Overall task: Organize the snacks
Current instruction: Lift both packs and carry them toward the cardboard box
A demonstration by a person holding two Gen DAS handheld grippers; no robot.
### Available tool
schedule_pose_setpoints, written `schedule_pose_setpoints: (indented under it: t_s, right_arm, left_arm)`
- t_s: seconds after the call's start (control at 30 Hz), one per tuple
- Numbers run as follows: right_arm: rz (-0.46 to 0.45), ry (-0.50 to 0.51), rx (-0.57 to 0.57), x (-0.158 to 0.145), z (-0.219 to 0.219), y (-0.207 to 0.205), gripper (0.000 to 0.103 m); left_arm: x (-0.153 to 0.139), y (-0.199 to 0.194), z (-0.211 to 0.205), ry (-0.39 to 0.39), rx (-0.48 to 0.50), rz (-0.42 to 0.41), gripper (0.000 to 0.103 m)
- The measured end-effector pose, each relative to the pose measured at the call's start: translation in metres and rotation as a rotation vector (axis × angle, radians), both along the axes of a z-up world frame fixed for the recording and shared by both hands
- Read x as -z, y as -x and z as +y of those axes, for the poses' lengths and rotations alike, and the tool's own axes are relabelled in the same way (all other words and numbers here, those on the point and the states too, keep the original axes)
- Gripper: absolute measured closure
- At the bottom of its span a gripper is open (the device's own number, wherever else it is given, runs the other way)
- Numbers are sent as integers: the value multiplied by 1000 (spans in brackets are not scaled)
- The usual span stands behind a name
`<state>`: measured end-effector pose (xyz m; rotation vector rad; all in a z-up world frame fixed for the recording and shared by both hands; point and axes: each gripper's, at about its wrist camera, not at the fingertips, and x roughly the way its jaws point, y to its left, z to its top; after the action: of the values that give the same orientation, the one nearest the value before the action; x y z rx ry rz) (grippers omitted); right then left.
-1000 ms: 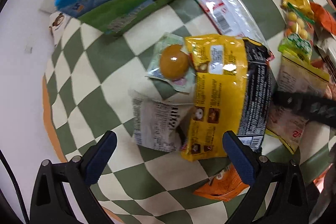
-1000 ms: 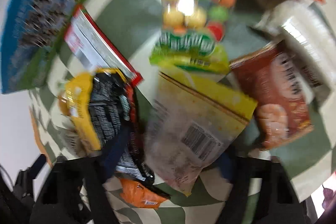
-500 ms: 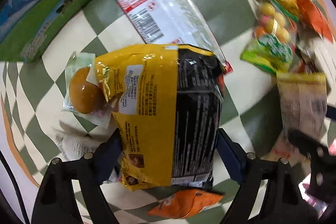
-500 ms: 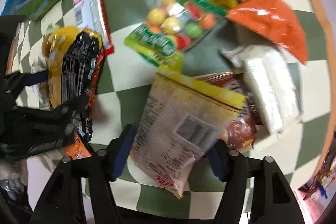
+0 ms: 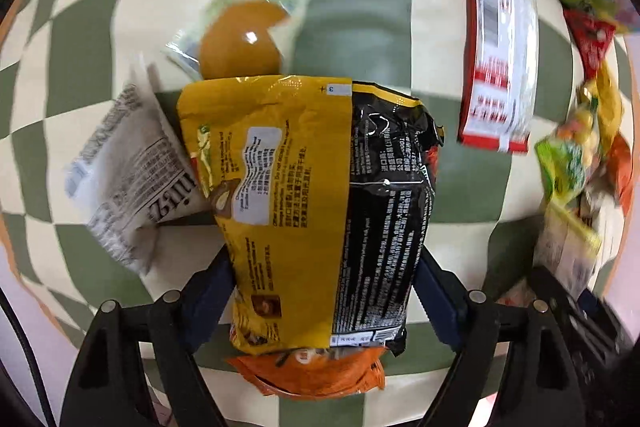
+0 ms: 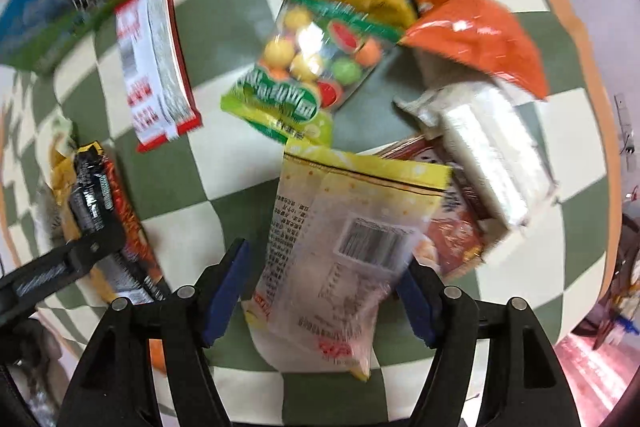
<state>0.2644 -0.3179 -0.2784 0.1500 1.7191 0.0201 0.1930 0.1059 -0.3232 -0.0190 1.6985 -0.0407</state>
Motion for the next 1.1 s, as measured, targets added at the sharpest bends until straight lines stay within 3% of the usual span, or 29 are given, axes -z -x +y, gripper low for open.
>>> schedule_pose_setpoints:
  t_s: [0.07, 0.2, 0.33, 0.4, 0.43, 0.47, 0.57, 0.67, 0.83, 0.97, 1.1]
  right_arm:
    - [19, -17, -47, 14, 15, 0, 52]
    - [13, -41, -192, 23, 41, -5, 55]
    - [-12, -128, -466, 14, 86, -8, 53]
    - [-33, -127, -526, 5, 96, -5, 40]
    - [-51, -89, -528, 0, 96, -7, 31]
    - [-68, -49, -509, -7, 92, -8, 28]
    - [-112, -5, -421, -28, 87, -5, 28]
    - [-103, -24, -346, -39, 91, -1, 28]
    - [-46, 9, -221, -4, 98, 11, 28]
    - [-28, 15, -165, 20, 108, 25, 45]
    - [-67, 7, -155, 10, 107, 27, 54]
  left_arm:
    - [10, 2, 3, 18, 36, -3, 16]
    - [29, -12, 9, 60, 66, 13, 16]
    - [38, -19, 22, 89, 65, 28, 14]
    - [46, -32, 25, 90, 66, 29, 14]
    - [51, -40, 26, 87, 71, 28, 14]
    - [58, -41, 24, 83, 75, 28, 14]
    - [62, -42, 4, 51, 100, 26, 13]
    - [69, -35, 0, 23, 102, 7, 14]
    - [63, -15, 3, 0, 87, -57, 18]
    - [65, -1, 14, -13, 62, -81, 18]
    - [58, 11, 23, -2, 55, -103, 18]
